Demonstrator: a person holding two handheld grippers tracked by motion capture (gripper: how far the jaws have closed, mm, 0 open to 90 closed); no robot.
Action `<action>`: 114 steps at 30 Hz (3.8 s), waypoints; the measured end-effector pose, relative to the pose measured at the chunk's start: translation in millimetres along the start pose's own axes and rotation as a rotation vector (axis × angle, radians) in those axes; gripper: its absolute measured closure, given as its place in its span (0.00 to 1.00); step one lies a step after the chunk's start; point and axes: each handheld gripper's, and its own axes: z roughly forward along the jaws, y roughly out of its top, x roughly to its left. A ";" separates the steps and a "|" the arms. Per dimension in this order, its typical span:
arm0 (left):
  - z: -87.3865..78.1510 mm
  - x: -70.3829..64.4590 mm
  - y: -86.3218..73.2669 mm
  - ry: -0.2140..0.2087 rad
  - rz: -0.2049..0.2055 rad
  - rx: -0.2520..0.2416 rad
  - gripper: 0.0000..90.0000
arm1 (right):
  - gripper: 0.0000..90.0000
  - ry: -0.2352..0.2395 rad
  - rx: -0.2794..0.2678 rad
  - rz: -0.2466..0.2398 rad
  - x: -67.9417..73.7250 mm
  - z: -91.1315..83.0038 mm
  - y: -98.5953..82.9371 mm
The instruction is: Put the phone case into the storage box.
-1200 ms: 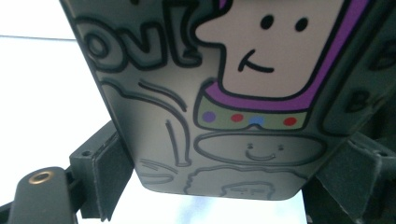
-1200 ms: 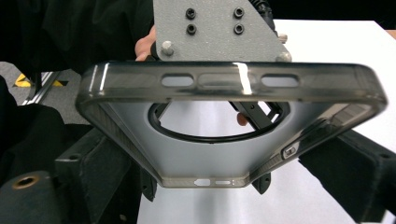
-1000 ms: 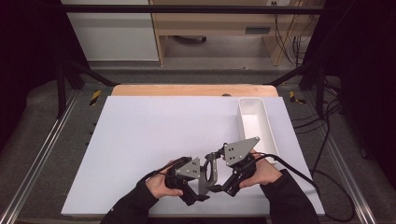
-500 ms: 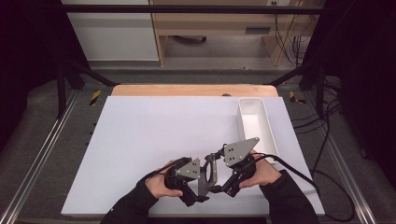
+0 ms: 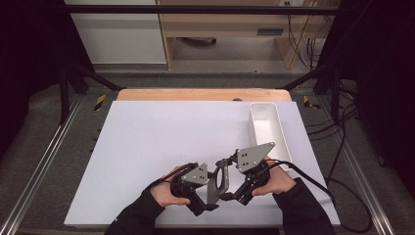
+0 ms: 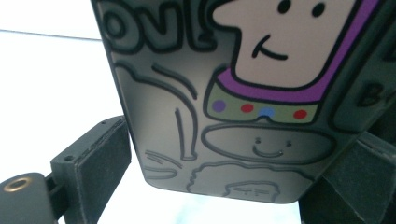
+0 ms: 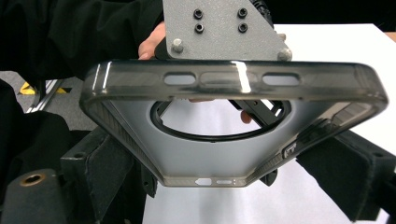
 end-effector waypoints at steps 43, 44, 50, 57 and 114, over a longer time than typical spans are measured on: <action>-83.6 15.4 -51.5 0.465 -0.269 -0.213 0.00 | 0.13 -0.198 -0.033 0.085 -6.9 -37.7 -1.5; -86.9 15.7 -54.6 0.482 -0.280 -0.221 0.00 | 0.13 -0.207 -0.036 0.087 -6.9 -38.4 -1.6; -104.6 16.6 -74.8 0.591 -0.340 -0.251 0.00 | 0.13 -0.273 -0.051 0.116 -7.2 -43.4 -1.4; -119.8 15.2 -96.5 0.687 -0.384 -0.285 0.00 | 0.13 -0.336 -0.042 0.142 -6.7 -46.2 -2.1; -133.8 16.0 -139.7 0.767 -0.433 -0.312 0.00 | 0.13 -0.763 -0.090 0.330 -47.5 -111.4 25.7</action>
